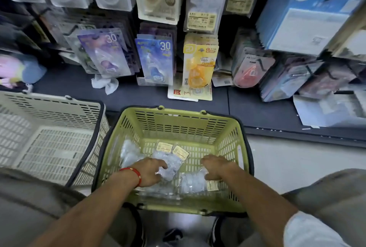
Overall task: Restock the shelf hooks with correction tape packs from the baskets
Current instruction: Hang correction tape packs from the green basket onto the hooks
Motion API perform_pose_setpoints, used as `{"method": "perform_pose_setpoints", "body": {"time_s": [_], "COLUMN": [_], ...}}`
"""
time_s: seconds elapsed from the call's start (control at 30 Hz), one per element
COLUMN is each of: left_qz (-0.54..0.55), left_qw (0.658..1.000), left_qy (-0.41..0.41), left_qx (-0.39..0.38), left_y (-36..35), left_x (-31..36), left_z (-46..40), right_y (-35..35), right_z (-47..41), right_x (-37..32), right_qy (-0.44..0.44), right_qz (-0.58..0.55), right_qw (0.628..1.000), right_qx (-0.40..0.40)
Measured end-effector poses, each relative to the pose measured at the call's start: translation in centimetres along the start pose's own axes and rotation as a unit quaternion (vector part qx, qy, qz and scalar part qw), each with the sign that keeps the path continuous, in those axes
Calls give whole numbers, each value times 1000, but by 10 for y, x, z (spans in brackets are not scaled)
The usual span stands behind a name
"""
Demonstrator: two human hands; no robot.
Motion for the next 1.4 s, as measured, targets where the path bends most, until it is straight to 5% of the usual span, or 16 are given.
{"method": "perform_pose_setpoints", "body": {"time_s": [0.2, 0.4, 0.5, 0.63, 0.7, 0.8, 0.9, 0.97, 1.03, 1.23, 1.4], "left_qz": [111, 283, 410, 623, 682, 671, 622, 600, 598, 600, 596], "left_qw": [991, 933, 870, 766, 707, 672, 687, 700, 701, 700, 705], "left_qy": [59, 123, 148, 97, 95, 164, 187, 202, 207, 204, 198], "left_qx": [48, 183, 230, 126, 158, 268, 325, 331, 330, 329, 331], "left_y": [-23, -3, 10, 18, 22, 29, 30, 27, 22, 18, 19], "left_x": [1, -11, -9, 14, 14, -10, -34, -42, -47, -50, -48], "left_z": [-4, -5, -1, 10, 15, 24, 33, 36, 36, 36, 35], "right_y": [-27, 13, 36, 49, 49, 41, 16, -16, -40, -50, -51], "right_z": [-12, -4, 9, 7, 1, -10, -20, -28, -31, -35, -36], "right_x": [-8, 15, 21, -34, -68, -94, -96, -99, -104, -100, -90], "right_qy": [-39, -43, 1, 131, 176, 166, 133, 123, 116, 108, 102], "right_qz": [0, -264, -495, -716, -731, -698, -480, -297, -244, -293, -280], "right_qw": [999, 962, 866, 685, 656, 693, 867, 944, 955, 943, 954], "right_qx": [-5, 57, 76, -13, -63, -67, -13, -69, -122, -118, -33]}}
Point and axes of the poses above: each hand's wrist, its own z-axis away from the middle knuckle, its own y-axis out of the back of the hand, x = y × z, the point moved 2 cm from there along -z, towards the middle knuckle, and after that the axes turned 3 degrees about -z, right-handed, at the moved point
